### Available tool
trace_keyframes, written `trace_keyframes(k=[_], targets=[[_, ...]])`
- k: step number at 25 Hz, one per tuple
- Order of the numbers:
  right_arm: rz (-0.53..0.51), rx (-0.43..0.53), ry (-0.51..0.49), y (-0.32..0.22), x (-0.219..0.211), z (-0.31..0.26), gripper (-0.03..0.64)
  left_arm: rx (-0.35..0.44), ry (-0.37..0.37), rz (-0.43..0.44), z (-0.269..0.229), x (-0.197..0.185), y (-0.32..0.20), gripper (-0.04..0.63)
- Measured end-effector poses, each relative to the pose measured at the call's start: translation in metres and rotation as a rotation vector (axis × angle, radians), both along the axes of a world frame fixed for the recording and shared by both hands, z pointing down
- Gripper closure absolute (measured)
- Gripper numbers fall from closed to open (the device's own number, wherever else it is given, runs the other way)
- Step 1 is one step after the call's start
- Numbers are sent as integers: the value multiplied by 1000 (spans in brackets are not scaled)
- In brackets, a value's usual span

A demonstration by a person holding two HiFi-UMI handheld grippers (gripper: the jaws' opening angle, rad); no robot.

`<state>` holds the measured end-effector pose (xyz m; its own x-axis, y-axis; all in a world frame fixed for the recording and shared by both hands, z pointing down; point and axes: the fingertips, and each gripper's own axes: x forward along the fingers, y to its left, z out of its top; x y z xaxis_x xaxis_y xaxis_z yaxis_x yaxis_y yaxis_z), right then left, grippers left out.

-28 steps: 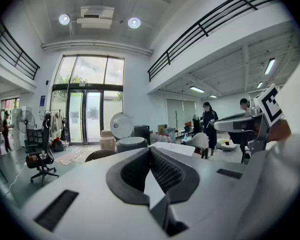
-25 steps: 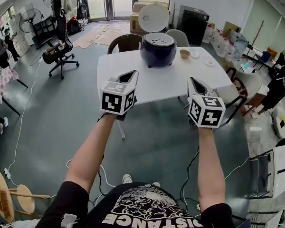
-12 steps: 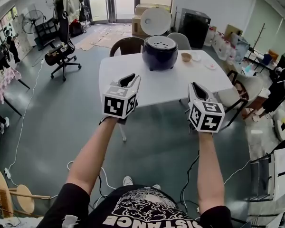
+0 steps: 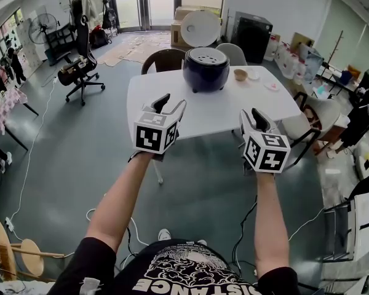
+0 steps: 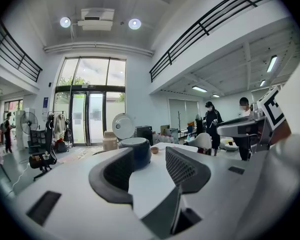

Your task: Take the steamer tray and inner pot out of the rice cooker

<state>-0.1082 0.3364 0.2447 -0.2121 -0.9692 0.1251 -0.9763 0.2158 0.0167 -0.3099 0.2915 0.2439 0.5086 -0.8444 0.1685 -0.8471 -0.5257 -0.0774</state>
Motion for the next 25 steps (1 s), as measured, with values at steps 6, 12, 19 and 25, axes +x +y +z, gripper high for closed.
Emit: trace_keyframes(k=[6, 12, 19, 25], targets=[[17, 4, -12, 2, 7, 1, 420, 21, 9, -15, -5, 0, 0, 328], [38, 7, -20, 1, 27, 6, 328, 42, -9, -40, -4, 11, -3, 276], [24, -9, -31, 5, 50, 13, 244, 27, -5, -56, 0, 27, 1, 216], [-1, -30, -55, 5, 74, 12, 173, 14, -6, -64, 1, 52, 5, 159]])
